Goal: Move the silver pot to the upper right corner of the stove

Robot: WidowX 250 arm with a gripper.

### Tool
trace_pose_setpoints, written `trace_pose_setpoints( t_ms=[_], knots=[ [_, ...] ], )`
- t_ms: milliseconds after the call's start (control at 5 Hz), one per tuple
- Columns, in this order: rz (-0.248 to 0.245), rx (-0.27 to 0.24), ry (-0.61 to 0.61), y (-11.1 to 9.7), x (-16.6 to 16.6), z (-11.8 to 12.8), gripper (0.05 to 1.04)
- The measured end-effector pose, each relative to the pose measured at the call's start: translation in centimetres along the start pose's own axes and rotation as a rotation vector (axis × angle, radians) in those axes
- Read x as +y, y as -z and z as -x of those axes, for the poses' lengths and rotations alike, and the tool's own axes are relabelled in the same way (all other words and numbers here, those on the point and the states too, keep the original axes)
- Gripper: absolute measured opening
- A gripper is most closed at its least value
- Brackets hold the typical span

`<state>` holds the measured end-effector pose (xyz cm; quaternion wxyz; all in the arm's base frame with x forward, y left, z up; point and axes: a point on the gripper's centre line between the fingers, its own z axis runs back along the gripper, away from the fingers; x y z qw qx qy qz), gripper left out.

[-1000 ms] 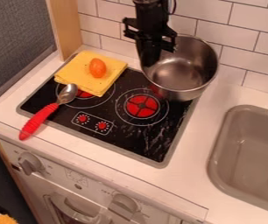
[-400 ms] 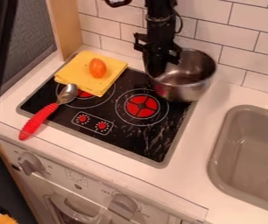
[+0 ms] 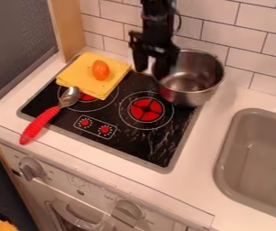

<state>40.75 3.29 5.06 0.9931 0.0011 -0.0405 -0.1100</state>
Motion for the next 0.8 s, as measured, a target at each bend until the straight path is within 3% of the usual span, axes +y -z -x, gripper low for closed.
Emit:
trace_pose_setpoints(
  t_ms=[200, 400, 800],
  knots=[
    [0.014, -0.065, 0.003, -2.8, -0.2, 0.6, 1.007],
    [0.014, -0.084, 0.025, -4.5, -0.7, 1.8, 1.002],
    [0.002, 0.022, 0.015, -2.6, -2.3, 4.6, 1.001]
  ],
)
